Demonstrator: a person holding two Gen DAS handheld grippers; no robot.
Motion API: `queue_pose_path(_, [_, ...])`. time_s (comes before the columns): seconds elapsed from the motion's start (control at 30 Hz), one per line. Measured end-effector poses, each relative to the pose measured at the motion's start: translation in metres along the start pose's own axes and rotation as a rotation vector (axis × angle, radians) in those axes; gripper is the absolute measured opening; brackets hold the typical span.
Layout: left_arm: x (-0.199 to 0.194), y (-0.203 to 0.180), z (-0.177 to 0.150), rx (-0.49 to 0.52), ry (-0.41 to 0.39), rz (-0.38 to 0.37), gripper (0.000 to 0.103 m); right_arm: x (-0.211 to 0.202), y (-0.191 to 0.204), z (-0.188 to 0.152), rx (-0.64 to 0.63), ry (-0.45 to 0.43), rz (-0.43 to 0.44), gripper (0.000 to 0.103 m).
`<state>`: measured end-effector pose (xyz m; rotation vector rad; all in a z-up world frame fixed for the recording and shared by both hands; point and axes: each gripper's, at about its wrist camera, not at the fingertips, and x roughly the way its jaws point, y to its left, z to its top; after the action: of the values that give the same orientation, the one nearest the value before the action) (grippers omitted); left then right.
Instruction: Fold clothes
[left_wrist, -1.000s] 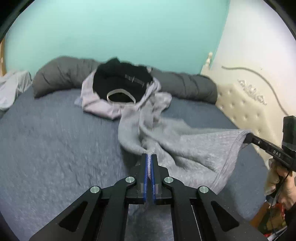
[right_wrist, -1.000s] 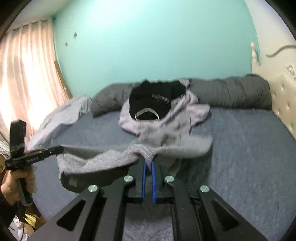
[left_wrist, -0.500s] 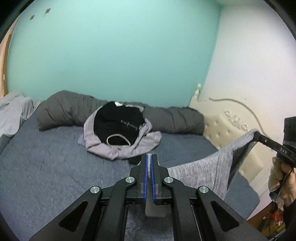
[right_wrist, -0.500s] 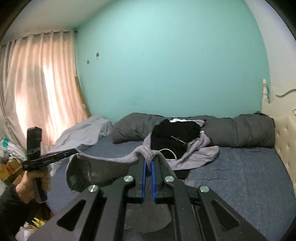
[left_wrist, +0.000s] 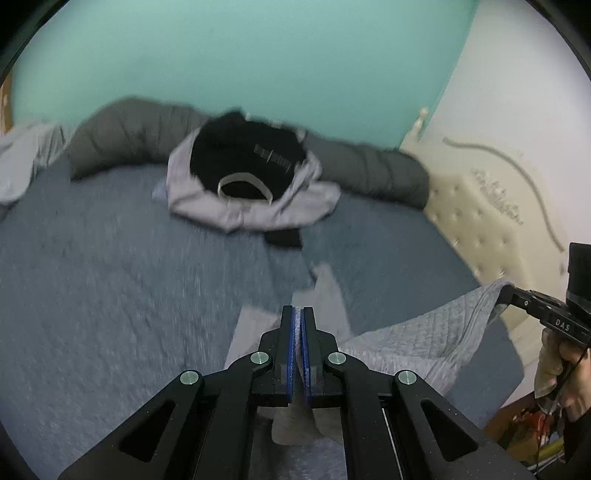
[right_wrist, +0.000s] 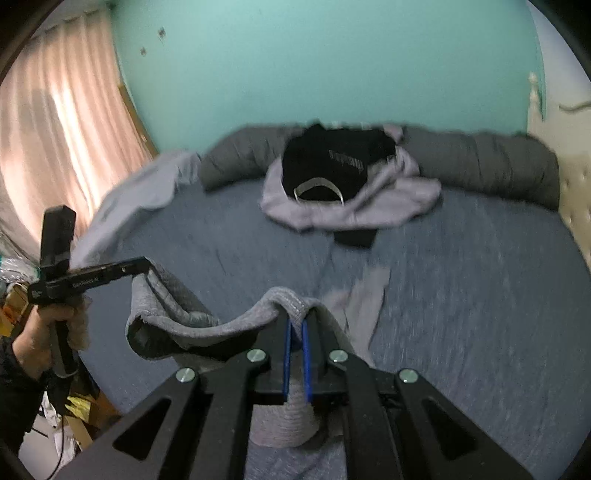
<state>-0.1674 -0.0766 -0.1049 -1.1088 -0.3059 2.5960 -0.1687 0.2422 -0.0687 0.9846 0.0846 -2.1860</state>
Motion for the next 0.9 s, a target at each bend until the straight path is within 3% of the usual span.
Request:
queue_pose_path(0.27, [0.088,0.02,-0.039,-0.017,0.144,0.034,0.003,0.084,-0.049,-0.043,0.076,0.172,-0.07,0.008])
queue_pose_path(0.53, [0.133,0.031,-0.058,-0.047,0.204,0.039,0.003,0.117,-0.072,-0.07,0.047,0.251,-0.18,0.013])
queue_pose_path(0.57, [0.136,0.032,-0.06,-0.048,0.207,0.038,0.003,0.118,-0.074,-0.071,0.051,0.253,-0.194,0.014])
queue_pose_path(0.63, [0.14,0.032,-0.062,-0.049,0.211,0.036,0.003,0.118,-0.077,-0.072,0.056,0.239,-0.207,0.03])
queue_pose_path(0.7, [0.143,0.032,-0.063,-0.047,0.212,0.036,0.003,0.116,-0.068,-0.072,0.018,0.223,-0.173,0.034])
queue_pose_path(0.9, [0.147,0.032,-0.063,-0.051,0.217,0.037,0.003,0.12,-0.032,-0.072,-0.111,0.199,-0.067,0.035])
